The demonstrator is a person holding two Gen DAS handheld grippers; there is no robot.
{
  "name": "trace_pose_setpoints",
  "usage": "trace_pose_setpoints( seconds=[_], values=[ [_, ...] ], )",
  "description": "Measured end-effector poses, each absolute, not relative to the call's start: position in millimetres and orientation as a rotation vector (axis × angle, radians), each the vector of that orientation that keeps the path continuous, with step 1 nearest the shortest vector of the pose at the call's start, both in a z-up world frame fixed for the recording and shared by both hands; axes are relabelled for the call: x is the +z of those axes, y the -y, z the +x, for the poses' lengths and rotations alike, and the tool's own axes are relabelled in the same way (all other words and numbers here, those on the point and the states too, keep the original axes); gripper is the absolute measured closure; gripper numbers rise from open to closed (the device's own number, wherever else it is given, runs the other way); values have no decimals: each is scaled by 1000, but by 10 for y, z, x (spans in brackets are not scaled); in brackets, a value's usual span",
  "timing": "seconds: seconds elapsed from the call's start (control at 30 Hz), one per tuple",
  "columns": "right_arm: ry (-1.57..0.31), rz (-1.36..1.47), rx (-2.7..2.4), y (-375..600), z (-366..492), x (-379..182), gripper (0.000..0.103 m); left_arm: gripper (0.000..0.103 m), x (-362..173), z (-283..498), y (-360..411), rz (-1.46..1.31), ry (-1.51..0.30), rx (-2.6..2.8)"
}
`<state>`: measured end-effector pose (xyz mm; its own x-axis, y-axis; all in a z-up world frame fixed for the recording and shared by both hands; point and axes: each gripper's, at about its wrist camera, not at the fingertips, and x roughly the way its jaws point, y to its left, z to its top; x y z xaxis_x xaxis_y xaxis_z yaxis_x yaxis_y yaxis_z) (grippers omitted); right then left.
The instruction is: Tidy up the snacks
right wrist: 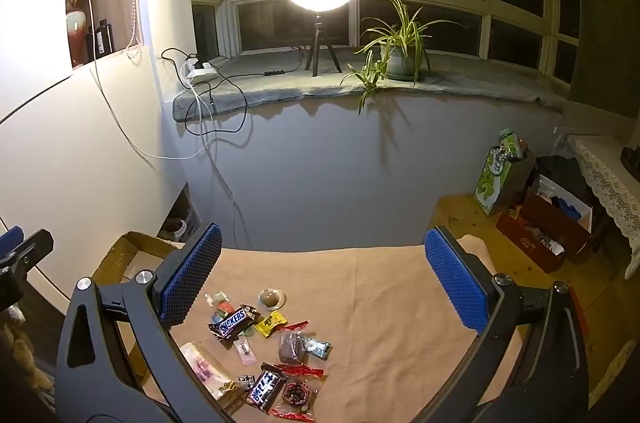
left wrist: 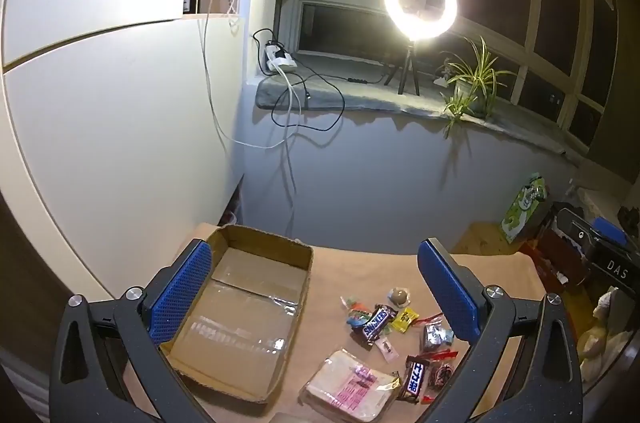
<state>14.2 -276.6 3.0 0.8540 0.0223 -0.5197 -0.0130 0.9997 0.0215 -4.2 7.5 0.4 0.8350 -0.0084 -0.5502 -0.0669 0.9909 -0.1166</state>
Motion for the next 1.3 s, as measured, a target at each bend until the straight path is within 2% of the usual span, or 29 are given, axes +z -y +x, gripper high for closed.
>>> trace_pose_setpoints(
  seconds=[1.3],
  values=[
    [-562,16,27,2713,68,-28,0,1,48,-103,-94,-114,-563,58]
  ],
)
